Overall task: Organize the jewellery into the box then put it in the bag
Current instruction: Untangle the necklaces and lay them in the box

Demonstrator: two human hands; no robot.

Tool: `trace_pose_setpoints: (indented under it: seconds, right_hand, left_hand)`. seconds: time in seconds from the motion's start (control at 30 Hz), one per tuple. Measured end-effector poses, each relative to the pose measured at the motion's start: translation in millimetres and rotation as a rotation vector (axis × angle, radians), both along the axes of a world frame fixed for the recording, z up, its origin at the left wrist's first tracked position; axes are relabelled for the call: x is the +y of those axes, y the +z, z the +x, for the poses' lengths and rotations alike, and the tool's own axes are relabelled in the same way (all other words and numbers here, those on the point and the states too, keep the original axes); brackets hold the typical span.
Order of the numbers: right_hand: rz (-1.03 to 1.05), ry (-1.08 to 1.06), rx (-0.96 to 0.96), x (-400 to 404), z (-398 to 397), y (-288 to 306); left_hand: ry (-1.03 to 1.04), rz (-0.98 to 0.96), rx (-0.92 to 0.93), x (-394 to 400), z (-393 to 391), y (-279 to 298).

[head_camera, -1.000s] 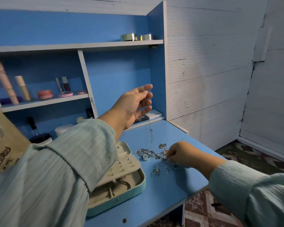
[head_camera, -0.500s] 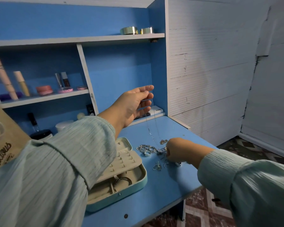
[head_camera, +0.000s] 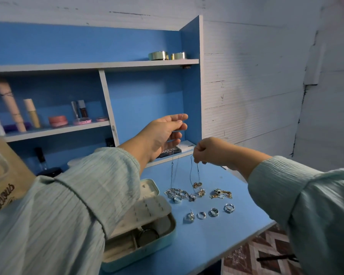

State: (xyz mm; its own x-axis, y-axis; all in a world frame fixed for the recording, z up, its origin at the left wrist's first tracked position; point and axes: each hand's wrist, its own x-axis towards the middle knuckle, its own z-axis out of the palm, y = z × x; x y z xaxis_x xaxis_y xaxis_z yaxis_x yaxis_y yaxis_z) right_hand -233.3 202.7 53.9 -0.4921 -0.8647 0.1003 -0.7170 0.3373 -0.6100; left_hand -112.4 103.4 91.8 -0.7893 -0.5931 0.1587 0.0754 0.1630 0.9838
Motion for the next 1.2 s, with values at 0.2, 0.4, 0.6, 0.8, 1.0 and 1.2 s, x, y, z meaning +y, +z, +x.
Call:
trace_pose_setpoints:
  seconds: [0.2,0.4,0.6,0.8,1.0,1.2]
  right_hand:
    - [-0.238,0.003,-0.106,-2,6,21]
    - [-0.441,0.016,-0.129,0,16,45]
    - [-0.482,0.024,-0.086,3,25,57]
    - [-0.55,0.01,-0.142,9,30,56]
    - [-0.636,-0.026,-0.284,12,35,51]
    - [-0.612,0.01,-0.61,15,49,27]
  left_hand:
    - [0.063,-0.062,-0.058,1,3,4]
    - [0.079,-0.082,-0.114,5,5,13]
    - [0.023,-0.052,-0.121,12,10,19]
    - [0.025,-0.019,-0.152,13,18,25]
    - [-0.002,-0.081,-0.239,17,26,34]
    - [-0.072,0.093,-0.102,30,30,41]
